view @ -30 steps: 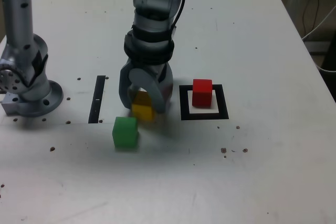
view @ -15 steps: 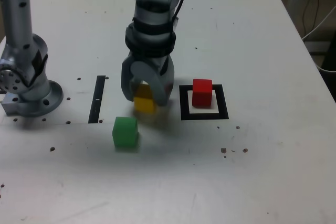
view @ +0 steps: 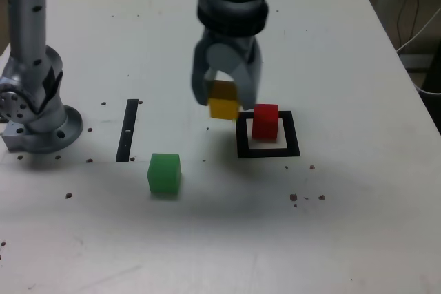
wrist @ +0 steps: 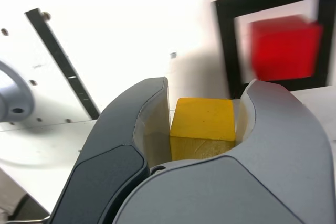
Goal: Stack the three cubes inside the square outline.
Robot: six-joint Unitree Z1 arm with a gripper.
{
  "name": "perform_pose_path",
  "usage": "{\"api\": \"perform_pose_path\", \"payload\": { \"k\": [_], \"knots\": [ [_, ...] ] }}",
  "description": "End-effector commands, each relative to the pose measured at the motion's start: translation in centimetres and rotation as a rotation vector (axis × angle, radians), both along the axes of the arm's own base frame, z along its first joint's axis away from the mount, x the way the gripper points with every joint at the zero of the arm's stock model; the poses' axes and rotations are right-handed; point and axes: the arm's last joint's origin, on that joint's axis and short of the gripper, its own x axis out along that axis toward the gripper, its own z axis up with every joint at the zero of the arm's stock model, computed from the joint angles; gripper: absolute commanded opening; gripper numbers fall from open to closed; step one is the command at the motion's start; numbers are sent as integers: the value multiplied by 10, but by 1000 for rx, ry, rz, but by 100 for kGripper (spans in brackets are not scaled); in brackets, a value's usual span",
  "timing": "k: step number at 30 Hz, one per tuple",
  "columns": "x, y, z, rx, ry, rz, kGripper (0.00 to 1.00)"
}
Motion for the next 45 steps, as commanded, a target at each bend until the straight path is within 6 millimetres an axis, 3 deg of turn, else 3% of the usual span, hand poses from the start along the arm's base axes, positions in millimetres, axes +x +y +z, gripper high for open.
{"api": "perform_pose_path", "payload": {
  "k": [1,8,26,45],
  "knots": [
    [16,1,8,8,-29,12,17],
    [41,6,4,19,-27,20,17],
    [52,15,-17,21,-4,17,17],
    [56,27,-26,9,0,14,20]
  ]
}}
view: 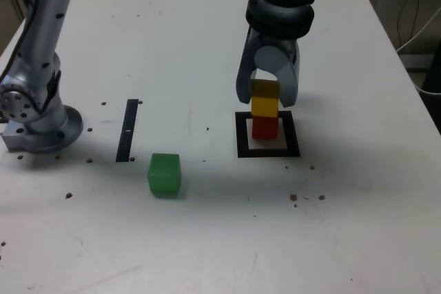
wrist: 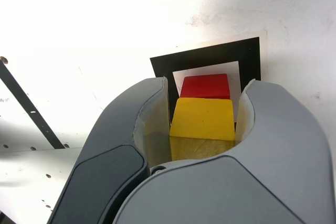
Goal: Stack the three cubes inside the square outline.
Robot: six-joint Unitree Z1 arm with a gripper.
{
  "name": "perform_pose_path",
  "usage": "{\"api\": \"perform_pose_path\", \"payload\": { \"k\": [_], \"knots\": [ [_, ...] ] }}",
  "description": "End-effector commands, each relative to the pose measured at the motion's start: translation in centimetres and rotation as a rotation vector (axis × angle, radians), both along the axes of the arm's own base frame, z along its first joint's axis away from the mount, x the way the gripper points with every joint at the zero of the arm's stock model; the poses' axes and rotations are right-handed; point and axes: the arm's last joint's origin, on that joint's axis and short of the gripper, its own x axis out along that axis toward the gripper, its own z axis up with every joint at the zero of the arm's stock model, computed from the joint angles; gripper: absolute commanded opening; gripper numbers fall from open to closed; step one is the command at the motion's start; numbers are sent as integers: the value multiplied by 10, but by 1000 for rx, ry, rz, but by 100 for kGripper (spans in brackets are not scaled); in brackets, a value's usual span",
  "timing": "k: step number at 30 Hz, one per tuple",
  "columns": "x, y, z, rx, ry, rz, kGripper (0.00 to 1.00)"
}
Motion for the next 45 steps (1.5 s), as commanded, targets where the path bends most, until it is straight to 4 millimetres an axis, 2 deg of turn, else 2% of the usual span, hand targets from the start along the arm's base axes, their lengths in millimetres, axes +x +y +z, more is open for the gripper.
{"api": "perform_pose_path", "payload": {
  "k": [1,9,12,15,22,25,39,42,45],
  "knots": [
    [1,0,-3,-3,6,-1,20],
    [2,0,-6,-13,10,-2,26],
    [3,0,-7,-14,14,-3,33],
    [3,0,-7,-14,15,-5,46],
    [2,0,-8,-12,15,-8,88],
    [2,0,-7,-10,13,-8,99],
    [-14,1,13,6,-27,-1,100],
    [-26,-1,21,6,-40,-1,100],
    [-48,-9,30,9,-48,-8,99]
  ]
}}
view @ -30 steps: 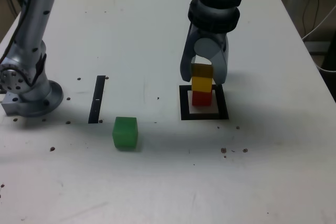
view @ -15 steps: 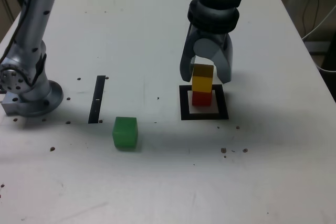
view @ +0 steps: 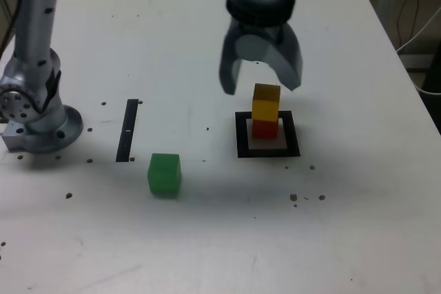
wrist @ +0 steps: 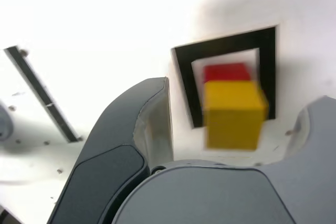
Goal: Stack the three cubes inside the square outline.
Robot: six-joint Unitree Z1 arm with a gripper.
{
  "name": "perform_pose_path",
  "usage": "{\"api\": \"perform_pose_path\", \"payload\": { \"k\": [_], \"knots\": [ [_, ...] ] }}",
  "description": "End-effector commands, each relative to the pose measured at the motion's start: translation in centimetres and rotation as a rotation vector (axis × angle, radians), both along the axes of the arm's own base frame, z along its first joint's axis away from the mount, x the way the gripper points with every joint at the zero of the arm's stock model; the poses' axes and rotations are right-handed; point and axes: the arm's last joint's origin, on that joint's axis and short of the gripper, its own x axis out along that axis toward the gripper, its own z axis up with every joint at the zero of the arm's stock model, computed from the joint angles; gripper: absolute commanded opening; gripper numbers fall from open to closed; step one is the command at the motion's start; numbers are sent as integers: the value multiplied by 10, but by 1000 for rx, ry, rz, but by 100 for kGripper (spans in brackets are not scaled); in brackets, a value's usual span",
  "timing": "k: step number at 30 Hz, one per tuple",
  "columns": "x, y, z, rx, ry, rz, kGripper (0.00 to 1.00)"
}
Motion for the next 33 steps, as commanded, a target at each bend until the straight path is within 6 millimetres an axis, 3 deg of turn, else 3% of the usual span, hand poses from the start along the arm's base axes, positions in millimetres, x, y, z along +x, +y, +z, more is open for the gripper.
{"api": "perform_pose_path", "payload": {
  "k": [1,9,16,28,33],
  "knots": [
    [-15,-7,9,2,-22,-12,99],
    [-74,-48,6,4,3,-59,100],
    [-106,-90,-7,-3,49,-86,100],
    [-129,-111,-54,-68,75,-28,100],
    [-131,-111,-61,-70,74,-4,99]
  ]
}}
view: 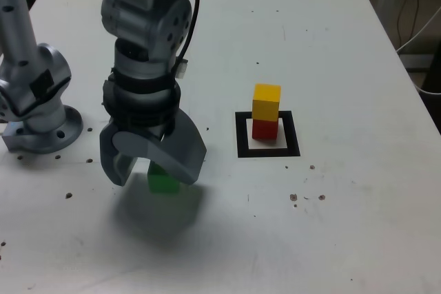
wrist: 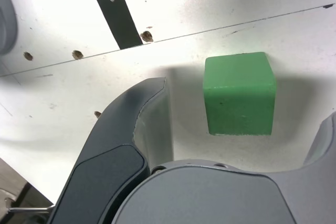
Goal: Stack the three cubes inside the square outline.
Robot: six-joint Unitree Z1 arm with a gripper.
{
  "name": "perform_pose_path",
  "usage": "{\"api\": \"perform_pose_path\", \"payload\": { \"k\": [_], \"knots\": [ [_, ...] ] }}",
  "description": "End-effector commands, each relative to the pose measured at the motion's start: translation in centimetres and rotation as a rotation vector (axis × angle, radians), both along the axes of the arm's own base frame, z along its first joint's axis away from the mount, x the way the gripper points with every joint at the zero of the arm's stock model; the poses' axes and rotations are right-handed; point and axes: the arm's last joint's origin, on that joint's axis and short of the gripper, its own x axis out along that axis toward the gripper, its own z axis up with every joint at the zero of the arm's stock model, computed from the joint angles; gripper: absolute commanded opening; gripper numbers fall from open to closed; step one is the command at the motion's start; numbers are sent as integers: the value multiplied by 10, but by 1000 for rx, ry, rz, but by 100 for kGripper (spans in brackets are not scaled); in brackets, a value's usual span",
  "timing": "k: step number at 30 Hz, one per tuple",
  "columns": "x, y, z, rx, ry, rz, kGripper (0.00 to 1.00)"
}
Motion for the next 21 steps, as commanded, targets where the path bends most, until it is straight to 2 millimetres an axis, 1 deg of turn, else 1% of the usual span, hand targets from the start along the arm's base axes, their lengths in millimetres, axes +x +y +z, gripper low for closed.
{"api": "perform_pose_path", "payload": {
  "k": [1,7,10,13,14,16,19,20,21],
  "knots": [
    [0,0,-1,8,1,10,99],
    [1,2,-4,36,1,20,96],
    [3,3,-6,51,6,24,91],
    [4,4,-8,59,16,28,84],
    [5,3,-8,60,20,28,80],
    [7,2,-10,62,27,29,71],
    [11,0,-13,66,34,29,53],
    [14,-1,-14,67,32,28,46],
    [16,-2,-16,67,29,26,42]
  ]
}}
